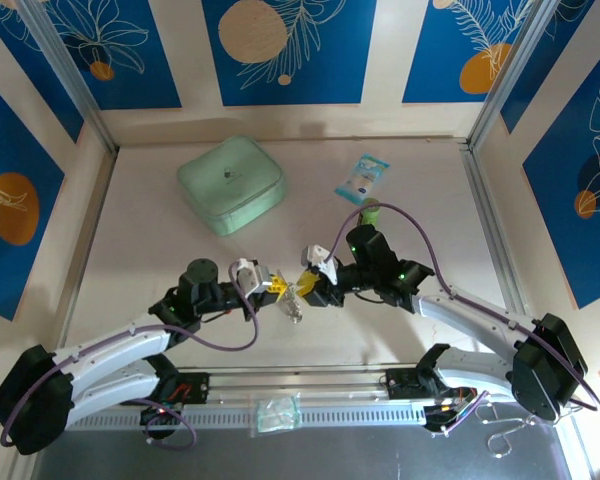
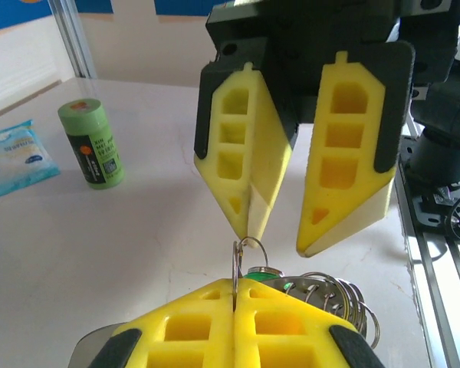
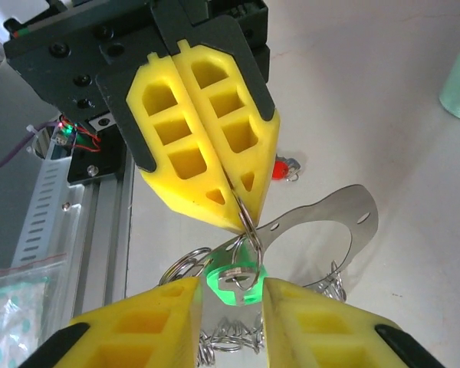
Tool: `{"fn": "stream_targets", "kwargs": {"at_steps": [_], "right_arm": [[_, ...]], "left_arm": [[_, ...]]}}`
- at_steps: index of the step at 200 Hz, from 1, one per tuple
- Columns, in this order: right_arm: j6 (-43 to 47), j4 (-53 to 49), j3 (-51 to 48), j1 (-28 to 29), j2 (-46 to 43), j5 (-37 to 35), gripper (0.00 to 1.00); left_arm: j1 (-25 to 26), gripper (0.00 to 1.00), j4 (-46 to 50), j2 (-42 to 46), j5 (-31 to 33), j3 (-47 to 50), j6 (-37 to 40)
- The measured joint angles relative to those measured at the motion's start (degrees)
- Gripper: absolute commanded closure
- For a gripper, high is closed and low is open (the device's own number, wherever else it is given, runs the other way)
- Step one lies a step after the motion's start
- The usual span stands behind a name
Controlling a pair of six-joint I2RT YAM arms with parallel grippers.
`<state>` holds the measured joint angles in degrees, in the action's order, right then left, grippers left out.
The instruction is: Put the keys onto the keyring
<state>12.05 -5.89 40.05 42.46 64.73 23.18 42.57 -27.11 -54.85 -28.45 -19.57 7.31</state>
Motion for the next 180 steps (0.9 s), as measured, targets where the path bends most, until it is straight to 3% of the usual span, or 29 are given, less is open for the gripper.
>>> {"fn": "stream_targets", "kwargs": {"at_steps": [62, 165, 171, 180], "right_arm": [[-1.97, 2.01, 0.0, -0.48, 0.76, 0.92, 1.0], [-2.05, 1.95, 0.0, -0.59, 3.69, 2.36, 1.0], [-2.05, 1.97, 0.0, -0.59, 3.63, 2.38, 0.95], [-2.21, 1.97, 0.0, -0.59, 3.28, 2.4, 0.78]], "left_arm": [[0.0, 1.0, -1.05, 0.0, -0.02, 0.63, 0.02], [0.0, 1.0, -4.0, 0.17, -0.57, 1.86, -0.42], [0.0, 1.0, -4.0, 0.28, -0.68, 1.86, -0.42], [0.0, 1.0, -4.04, 0.42, -0.79, 1.86, -0.44]]}}
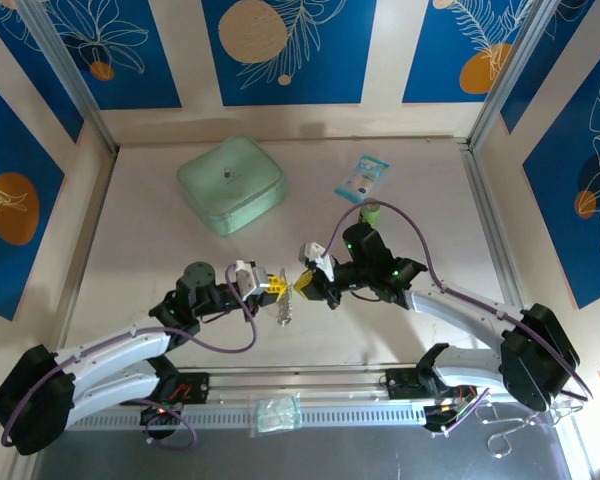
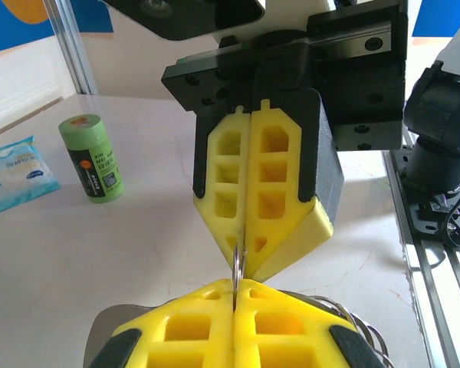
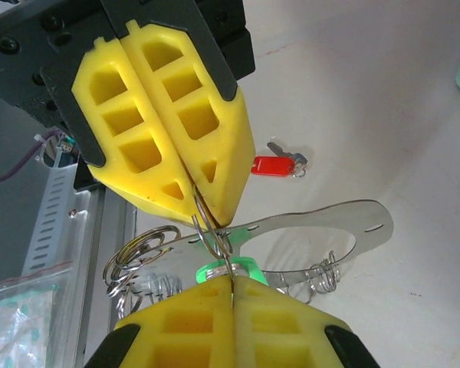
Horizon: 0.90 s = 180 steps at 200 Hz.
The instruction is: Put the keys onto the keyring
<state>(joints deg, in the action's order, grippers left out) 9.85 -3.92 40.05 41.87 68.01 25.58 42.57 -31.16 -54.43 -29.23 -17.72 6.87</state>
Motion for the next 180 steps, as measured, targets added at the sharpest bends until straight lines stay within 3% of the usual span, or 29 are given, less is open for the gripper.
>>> {"fn": "stream_targets", "kwargs": {"at_steps": [15, 54, 92, 143, 156, 168, 180], "right_arm": [[0.11, 0.37, -0.15, 0.0, -1.18, 0.0, 0.68], [0.44, 3.56, -1.36, 0.02, -3.39, 0.22, 0.67], [0.63, 5.95, -1.49, 0.46, -2.97, 0.35, 0.76], [1.01, 7.17, -1.51, 1.09, -2.1, 0.37, 1.0], [1.29, 7.13, -1.51, 1.09, -2.1, 0.35, 1.0], [1.53, 7.06, -1.51, 1.09, -2.1, 0.35, 1.0], [2.01, 6.51, -1.51, 1.14, -2.1, 0.35, 1.0]], "left_arm": [[0.0, 1.0, -0.59, 0.02, -0.35, 0.0, -0.02], [0.0, 1.0, -2.08, 0.0, -1.03, 0.0, -0.7], [0.0, 1.0, -2.75, -0.07, -1.88, 0.0, -1.07], [-0.02, 1.0, -3.15, -0.17, -2.27, 0.02, -1.51], [-0.02, 1.0, -3.17, -0.26, -2.25, 0.02, -1.95], [-0.02, 0.83, -3.1, -0.33, -2.01, 0.02, -2.08], [-0.02, 0.79, -2.78, -0.31, -1.4, 0.0, -1.9]]}}
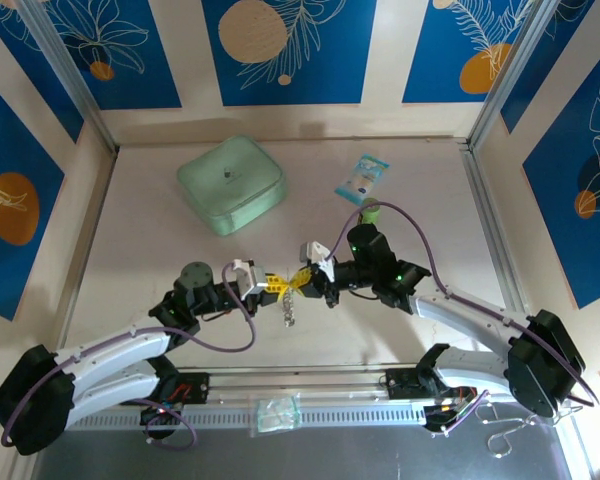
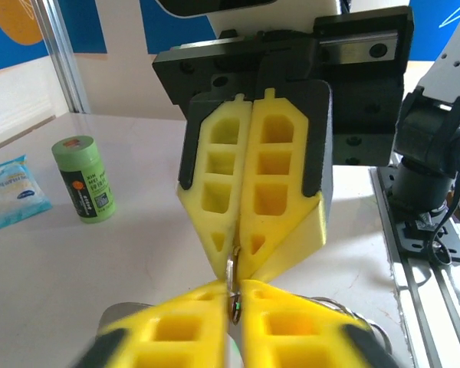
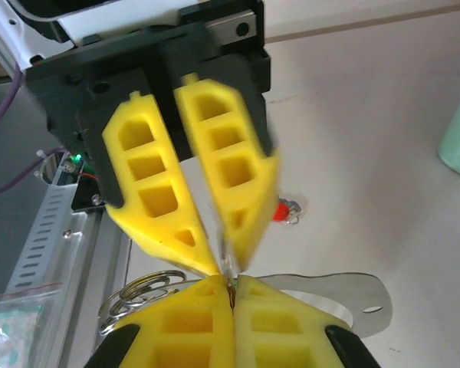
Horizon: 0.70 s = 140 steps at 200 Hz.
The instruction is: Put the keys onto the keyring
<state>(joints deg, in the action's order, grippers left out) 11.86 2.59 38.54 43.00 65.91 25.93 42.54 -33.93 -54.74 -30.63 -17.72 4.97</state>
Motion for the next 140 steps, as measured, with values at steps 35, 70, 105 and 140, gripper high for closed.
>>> {"fn": "stream_targets", "kwargs": {"at_steps": [35, 70, 105, 140], "right_arm": [[5.35, -9.4, 3.39, 0.28, 0.98, -1.79, 1.0], [11.85, -19.56, 10.56, 0.74, 2.86, -4.59, 1.0], [15.26, -24.52, 13.0, 1.84, 3.72, -6.47, 1.0], [16.28, -26.43, 13.6, 3.19, 4.94, -8.44, 1.0]], "left_arm": [[0.02, 0.79, 7.17, 0.37, 0.63, -2.14, 2.25], [0.02, 0.8, 16.04, 0.33, 0.63, -7.32, 6.14], [0.02, 0.84, 21.62, -0.85, 0.39, -10.29, 9.09], [0.02, 0.92, 25.09, -3.3, -1.31, -11.96, 10.78]]}}
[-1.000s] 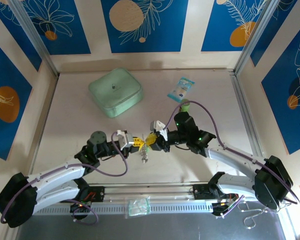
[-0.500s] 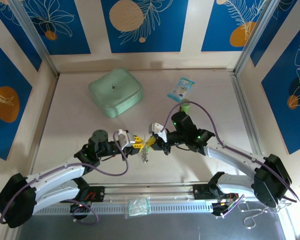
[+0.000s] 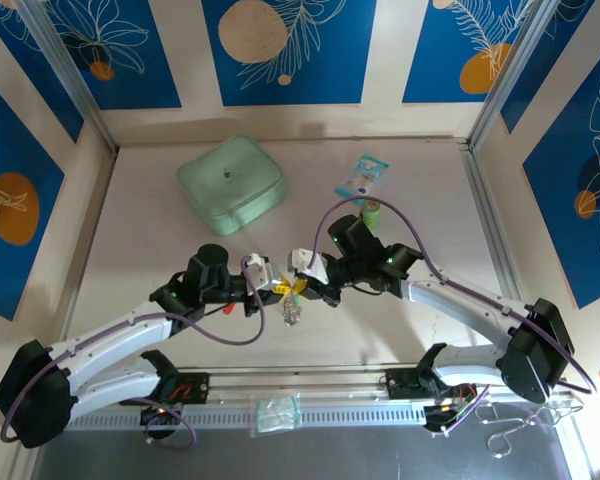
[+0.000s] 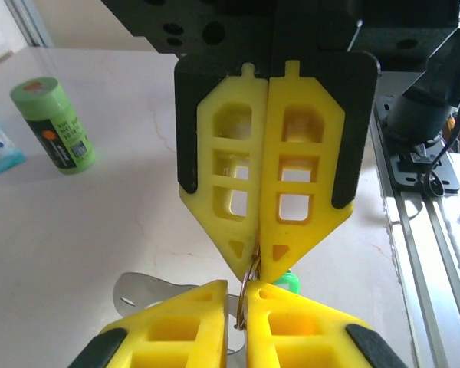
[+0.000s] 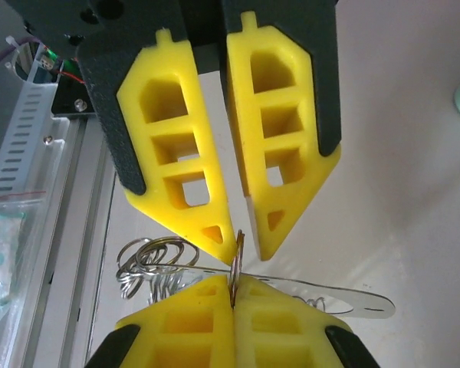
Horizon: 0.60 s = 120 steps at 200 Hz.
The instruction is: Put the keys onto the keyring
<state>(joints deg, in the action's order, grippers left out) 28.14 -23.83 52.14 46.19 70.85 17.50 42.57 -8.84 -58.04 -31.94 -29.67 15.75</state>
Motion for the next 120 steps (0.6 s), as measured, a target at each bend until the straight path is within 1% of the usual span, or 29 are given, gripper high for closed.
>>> {"fn": "stream_targets", "kwargs": {"at_steps": [15, 31, 34, 44, 51, 66, 76, 98, 120], "right_arm": [[-0.04, -0.02, 0.0, 0.15, 0.0, -0.5, 1.0], [-0.24, 0.02, 0.0, 0.22, -0.02, -0.76, 1.0], [-0.26, 0.04, 0.0, 0.24, -0.02, -0.79, 0.97], [-1.05, 0.52, -0.22, 0.22, -0.15, -0.85, 0.83], [-1.75, 1.25, -0.72, 0.04, -0.46, -0.76, 0.77], [-3.74, 4.55, -2.78, -0.98, -1.97, 0.85, 0.69], [-6.19, 7.19, -4.87, -2.27, -3.69, 2.45, 0.67], [-10.75, 13.05, -9.49, -5.16, -6.54, 6.12, 0.66], [-14.75, 17.55, -12.28, -5.95, -6.78, 8.76, 0.66]], "left_arm": [[0.0, 1.0, 0.44, -0.44, -0.79, -0.24, 0.52], [0.0, 1.0, 0.79, -0.44, -1.16, -0.26, 1.07], [0.0, 1.0, 0.79, -0.44, -1.2, -0.26, 1.07], [0.0, 1.0, 0.79, -0.39, -1.22, -0.26, 1.09], [0.0, 1.0, 0.66, -0.31, -1.22, -0.26, 1.03], [0.0, 1.0, -0.52, 0.35, -1.09, 0.46, 0.35], [0.0, 1.0, -2.56, 1.07, -1.03, 1.73, -0.66], [0.0, 1.0, -9.07, 2.23, -0.87, 5.7, -3.93], [0.0, 1.0, -14.16, 2.21, -0.81, 8.07, -6.84]]}}
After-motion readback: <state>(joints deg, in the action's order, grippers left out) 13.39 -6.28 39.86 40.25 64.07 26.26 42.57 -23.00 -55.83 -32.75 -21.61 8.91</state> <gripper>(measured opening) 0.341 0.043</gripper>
